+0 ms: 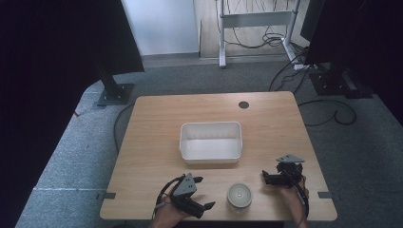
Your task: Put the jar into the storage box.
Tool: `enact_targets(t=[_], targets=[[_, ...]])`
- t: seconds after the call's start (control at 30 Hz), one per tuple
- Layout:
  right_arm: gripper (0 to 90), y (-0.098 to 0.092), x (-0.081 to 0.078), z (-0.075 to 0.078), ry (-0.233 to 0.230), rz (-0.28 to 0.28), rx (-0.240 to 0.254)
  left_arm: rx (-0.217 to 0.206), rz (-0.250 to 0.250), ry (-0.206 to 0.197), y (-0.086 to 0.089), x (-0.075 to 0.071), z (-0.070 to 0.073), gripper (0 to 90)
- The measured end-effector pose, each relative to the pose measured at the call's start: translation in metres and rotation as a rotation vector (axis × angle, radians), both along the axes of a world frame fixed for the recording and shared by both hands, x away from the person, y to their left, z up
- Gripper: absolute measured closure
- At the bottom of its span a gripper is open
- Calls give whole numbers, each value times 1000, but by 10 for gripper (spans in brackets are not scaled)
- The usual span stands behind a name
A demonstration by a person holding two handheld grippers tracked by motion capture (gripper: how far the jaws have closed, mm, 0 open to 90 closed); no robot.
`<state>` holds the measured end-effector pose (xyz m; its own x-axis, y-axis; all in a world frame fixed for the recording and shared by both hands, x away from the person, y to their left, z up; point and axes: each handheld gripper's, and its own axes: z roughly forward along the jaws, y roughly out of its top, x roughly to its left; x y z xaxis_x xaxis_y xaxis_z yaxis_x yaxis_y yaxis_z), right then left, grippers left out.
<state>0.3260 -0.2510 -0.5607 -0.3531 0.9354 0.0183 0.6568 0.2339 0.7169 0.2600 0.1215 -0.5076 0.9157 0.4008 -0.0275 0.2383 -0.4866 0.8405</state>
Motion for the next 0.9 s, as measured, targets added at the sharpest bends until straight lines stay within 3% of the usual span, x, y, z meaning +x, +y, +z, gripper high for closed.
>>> enact_targets(t=[0.9], targets=[[13,0,0,0,0,5,1,19,-125,-9,-53,-1,-10,18]])
